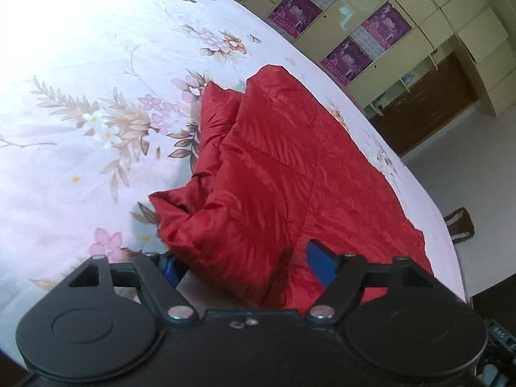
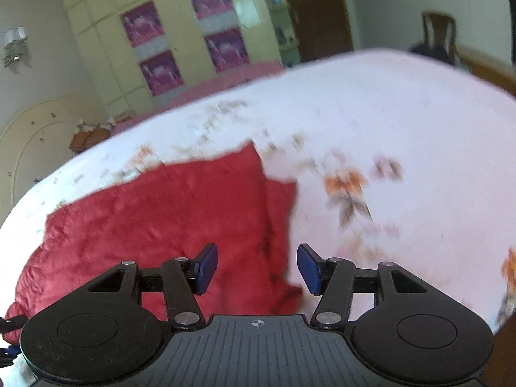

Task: Fold large clothes

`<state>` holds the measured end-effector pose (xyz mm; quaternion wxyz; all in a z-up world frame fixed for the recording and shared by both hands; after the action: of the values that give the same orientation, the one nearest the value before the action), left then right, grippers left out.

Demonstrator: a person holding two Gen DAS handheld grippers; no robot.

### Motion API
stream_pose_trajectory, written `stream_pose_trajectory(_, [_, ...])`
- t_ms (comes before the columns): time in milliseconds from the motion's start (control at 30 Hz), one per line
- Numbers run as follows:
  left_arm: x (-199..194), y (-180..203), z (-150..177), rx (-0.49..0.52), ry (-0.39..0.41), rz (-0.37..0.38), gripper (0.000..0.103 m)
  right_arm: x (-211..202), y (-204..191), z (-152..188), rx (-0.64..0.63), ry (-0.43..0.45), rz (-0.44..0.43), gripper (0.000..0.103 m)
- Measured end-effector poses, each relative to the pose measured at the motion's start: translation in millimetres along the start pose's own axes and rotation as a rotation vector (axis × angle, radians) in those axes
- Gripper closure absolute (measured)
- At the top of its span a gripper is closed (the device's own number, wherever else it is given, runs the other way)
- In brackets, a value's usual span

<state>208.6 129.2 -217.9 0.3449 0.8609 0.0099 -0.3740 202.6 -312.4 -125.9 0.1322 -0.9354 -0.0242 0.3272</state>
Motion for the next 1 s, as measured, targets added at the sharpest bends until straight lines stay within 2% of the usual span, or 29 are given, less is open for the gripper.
stream_pose_trajectory(100, [4.2, -3.2, -1.3, -0.038, 0.019, 0.016, 0.041, 10.4, -44.8, -6.4, -0.115, 0.000, -0.068, 0.049])
stream_pose_trajectory(200, [8.1, -4.4, -3.3, -0.051, 0.032, 0.023, 0.057, 31.5, -91.7, -2.2, -0.195, -0.030, -0.145, 0.052])
stream_pose_trajectory(233, [8.4, -4.3, -3.8, -0.056, 0.037, 0.026, 0.064, 39.9, -106.9, 0.5, -0.225, -0.044, -0.166, 0.064])
stream_pose_trajectory(267, [8.5, -4.3, -3.5, -0.058, 0.040, 0.028, 0.067, 50.7, -122.3, 4.3, -0.249, -0.069, -0.188, 0.071])
stream_pose_trajectory(300, [8.7, -3.6, -3.4, -0.056, 0.042, 0.027, 0.068, 59.5, -132.7, 7.2, -0.257, -0.087, -0.201, 0.078])
stream_pose_trajectory(467, [7.0, -0.2, -4.1, -0.034, 0.053, 0.022, 0.073, 97.6, -175.9, 21.6, -0.327, -0.139, -0.224, 0.078])
stream_pose_trajectory(767, [-1.3, 11.0, -8.9, 0.023, 0.070, -0.006, 0.077, 136.4, -186.9, 57.3, -0.441, -0.239, -0.166, 0.078])
stream_pose_trajectory(1000, [-13.9, 37.2, -14.6, 0.131, 0.116, -0.045, 0.079, 142.7, -187.9, 64.4, -0.500, -0.251, -0.177, 0.079])
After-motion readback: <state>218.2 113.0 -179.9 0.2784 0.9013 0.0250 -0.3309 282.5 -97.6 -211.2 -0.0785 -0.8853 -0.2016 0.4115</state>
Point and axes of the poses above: each gripper's, at about its wrist camera, not at the fingertips, and x roughly the way its jaws point, y to its right, z to its underside, the point moved 9 cm from there along x, roughly the way its jaws point, and after that the axes turned 2 degrees about -x, right-handed, at the moved point
